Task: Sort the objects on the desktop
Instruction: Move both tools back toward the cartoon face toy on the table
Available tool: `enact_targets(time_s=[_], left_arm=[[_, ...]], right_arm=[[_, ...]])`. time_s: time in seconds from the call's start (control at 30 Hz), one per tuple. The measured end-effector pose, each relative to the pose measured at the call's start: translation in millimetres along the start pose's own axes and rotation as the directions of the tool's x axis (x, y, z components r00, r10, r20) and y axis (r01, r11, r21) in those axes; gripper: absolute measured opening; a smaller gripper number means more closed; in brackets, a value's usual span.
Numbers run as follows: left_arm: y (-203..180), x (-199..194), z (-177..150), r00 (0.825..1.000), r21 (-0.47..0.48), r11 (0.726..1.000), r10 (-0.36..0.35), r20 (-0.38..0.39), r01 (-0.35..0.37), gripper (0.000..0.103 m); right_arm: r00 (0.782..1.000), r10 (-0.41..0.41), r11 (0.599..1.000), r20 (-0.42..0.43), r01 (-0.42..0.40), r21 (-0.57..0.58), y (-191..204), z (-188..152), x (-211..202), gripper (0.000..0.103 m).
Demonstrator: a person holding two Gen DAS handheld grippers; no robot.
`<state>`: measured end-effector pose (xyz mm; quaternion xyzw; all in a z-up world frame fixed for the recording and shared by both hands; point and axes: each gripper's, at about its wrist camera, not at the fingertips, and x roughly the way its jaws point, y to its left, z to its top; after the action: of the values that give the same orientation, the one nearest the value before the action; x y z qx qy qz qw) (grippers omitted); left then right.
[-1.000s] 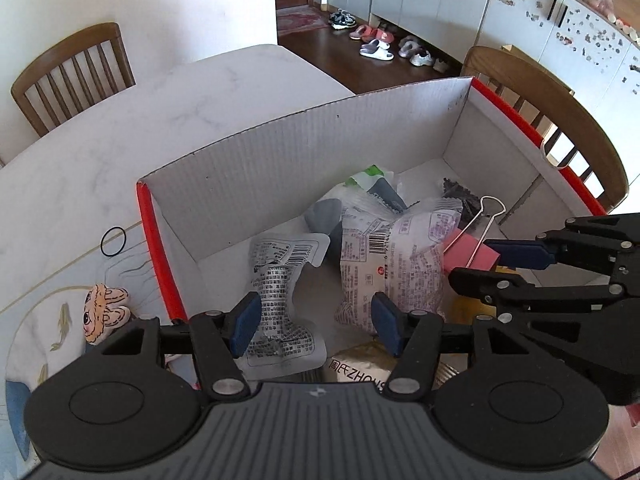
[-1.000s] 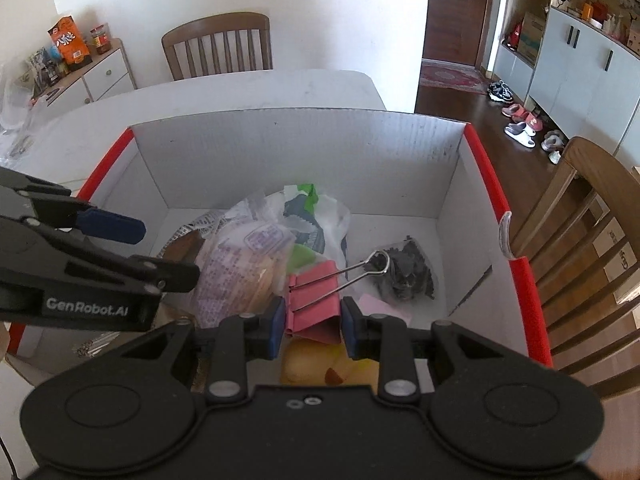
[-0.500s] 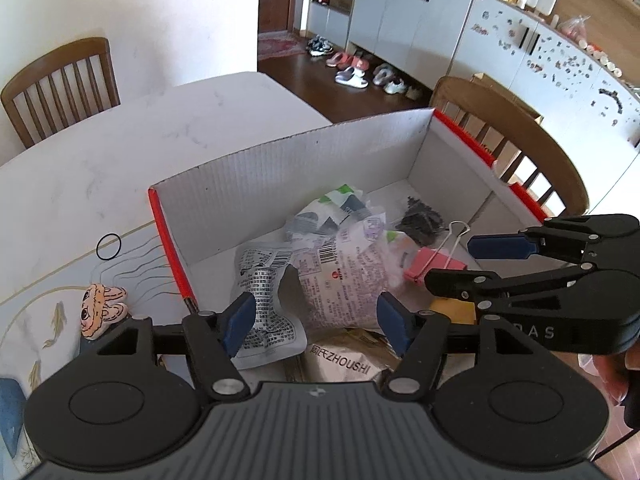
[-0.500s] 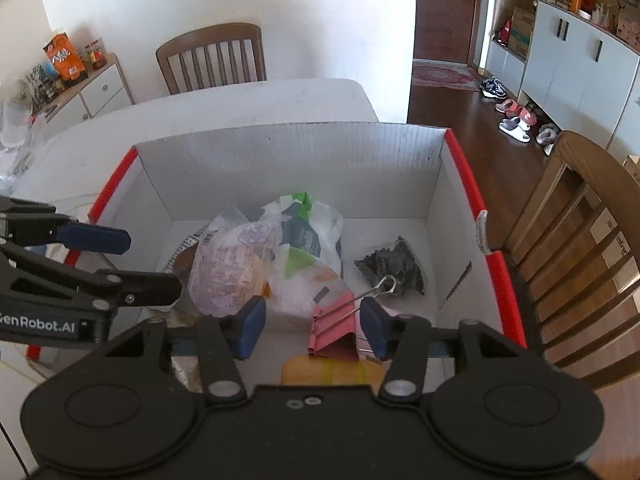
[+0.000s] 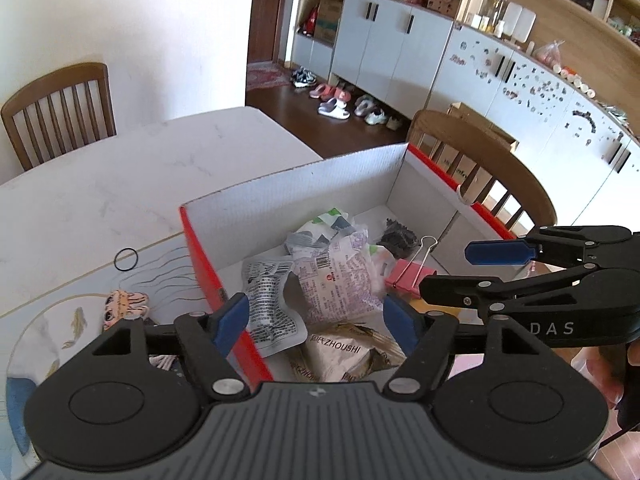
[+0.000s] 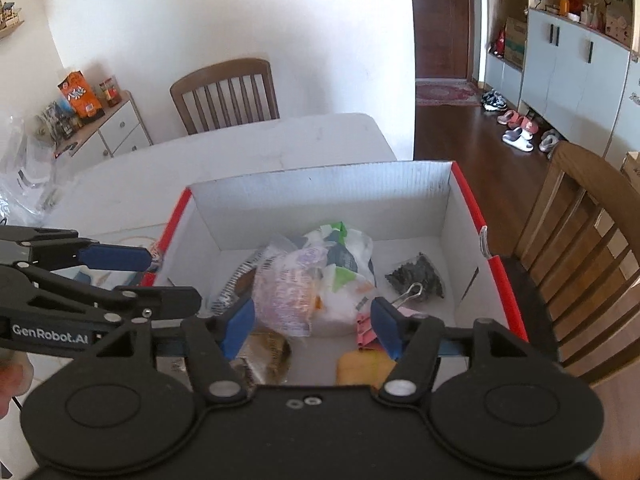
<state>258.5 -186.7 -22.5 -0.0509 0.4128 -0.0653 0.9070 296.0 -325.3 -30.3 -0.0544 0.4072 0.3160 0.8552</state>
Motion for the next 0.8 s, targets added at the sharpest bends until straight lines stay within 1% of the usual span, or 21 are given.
enact_targets(time_s=[0.07,0.13,0.2,0.4,0.47,0.67,0.73,0.8], left_arm=[[5,-8,-2,1.000,0.003,1.000,-0.002,0.012,0.002,0.077],[10,-13,-4,1.000,0.004,1.000,-0.004,0.017,0.004,0.077],[15,-18,-7,1.000,0.004,1.000,-0.003,0.016,0.003,0.077],[33,-29,-13,1.000,-0.001,1.000,-0.019,0.015,0.019,0.078],[39,-32,-16,1.000,0.006,1.000,-0.021,0.016,0.021,0.083],[64,-41,-24,0.999,0.009,1.000,-0.023,0.023,0.023,0.083],[74,-43,-27,0.999,0.005,1.000,-0.020,0.026,0.020,0.083],[85,-46,-30,1.000,0.003,1.000,-0.016,0.027,0.016,0.084]], right_arm=[[1.000,-0.005,1.000,0.007,0.005,0.004,6,-2,-4,0.065],[1.000,0.000,1.000,0.008,0.000,0.012,13,-4,-6,0.068],[1.000,-0.002,1.000,0.010,0.002,0.019,20,-6,-8,0.069],[0.999,-0.031,0.999,0.017,0.030,0.040,40,-14,-11,0.071],[0.999,-0.039,0.998,0.024,0.038,0.042,49,-17,-13,0.073],[0.998,-0.043,0.998,0.051,0.041,0.042,77,-20,-17,0.080],[0.997,-0.043,0.999,0.061,0.041,0.032,87,-22,-17,0.083],[0.997,-0.044,0.999,0.070,0.042,0.022,99,-22,-17,0.085]])
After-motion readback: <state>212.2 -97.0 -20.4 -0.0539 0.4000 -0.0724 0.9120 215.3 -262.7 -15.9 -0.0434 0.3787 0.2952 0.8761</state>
